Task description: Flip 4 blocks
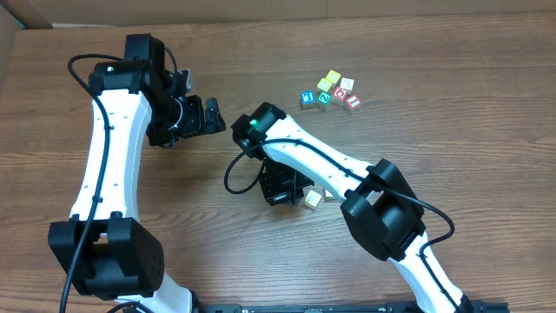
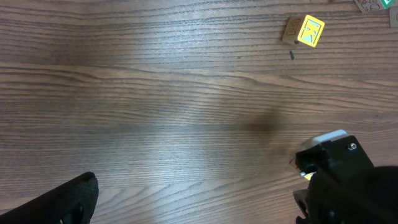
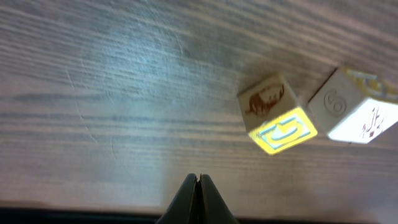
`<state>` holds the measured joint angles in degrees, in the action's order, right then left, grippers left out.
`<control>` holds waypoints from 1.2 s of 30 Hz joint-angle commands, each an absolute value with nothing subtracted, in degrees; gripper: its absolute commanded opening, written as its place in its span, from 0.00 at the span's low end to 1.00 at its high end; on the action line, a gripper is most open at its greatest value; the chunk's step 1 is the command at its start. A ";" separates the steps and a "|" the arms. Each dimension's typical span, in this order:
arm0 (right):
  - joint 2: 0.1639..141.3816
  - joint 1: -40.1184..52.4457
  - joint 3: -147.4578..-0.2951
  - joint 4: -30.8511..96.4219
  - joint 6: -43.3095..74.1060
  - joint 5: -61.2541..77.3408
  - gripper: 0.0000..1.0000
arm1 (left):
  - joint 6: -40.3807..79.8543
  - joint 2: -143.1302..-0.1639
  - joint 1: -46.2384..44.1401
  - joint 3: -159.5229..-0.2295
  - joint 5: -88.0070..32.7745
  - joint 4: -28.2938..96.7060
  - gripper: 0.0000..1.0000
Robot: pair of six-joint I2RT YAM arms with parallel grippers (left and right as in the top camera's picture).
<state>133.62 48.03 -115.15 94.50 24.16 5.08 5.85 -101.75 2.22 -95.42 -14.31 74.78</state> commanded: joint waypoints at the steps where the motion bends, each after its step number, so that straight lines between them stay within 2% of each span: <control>1: 133.53 48.40 -114.50 93.27 23.99 2.02 0.04 | 6.44 -101.91 1.85 -96.47 -13.98 74.70 1.00; 6: 133.53 48.42 -111.15 92.86 27.27 -0.47 0.04 | 6.44 -101.91 1.85 -96.47 -13.98 74.70 1.00; 15: 133.53 49.60 -107.20 84.16 26.98 1.15 0.04 | 6.44 -101.91 1.85 -96.47 -13.98 74.70 1.00; 36: 133.53 49.65 -107.20 85.76 27.03 -5.23 0.04 | 6.44 -101.91 1.85 -96.47 -13.98 74.70 1.00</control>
